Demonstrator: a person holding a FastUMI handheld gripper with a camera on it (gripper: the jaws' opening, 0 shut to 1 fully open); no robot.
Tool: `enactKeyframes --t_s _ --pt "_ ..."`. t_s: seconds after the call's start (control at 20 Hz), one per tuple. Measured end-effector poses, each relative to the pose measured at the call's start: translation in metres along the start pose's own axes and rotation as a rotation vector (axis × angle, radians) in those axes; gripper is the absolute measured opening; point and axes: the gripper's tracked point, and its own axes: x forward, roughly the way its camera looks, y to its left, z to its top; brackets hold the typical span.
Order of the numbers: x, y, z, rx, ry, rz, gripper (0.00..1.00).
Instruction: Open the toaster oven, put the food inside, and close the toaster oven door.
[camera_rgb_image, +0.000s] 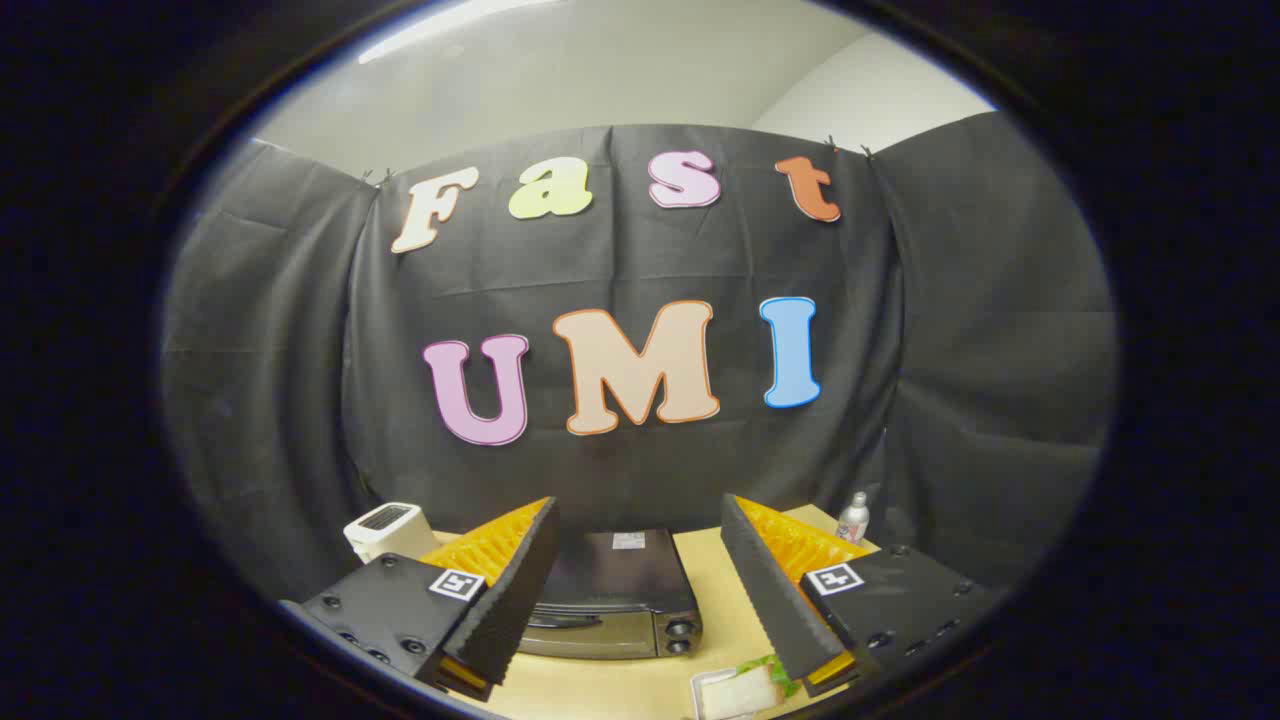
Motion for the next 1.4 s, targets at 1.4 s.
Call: enactKeyframes --t_s 1.4 --pt "0.08 0.083 -0.146 0.06 0.049 0.081 0.97"
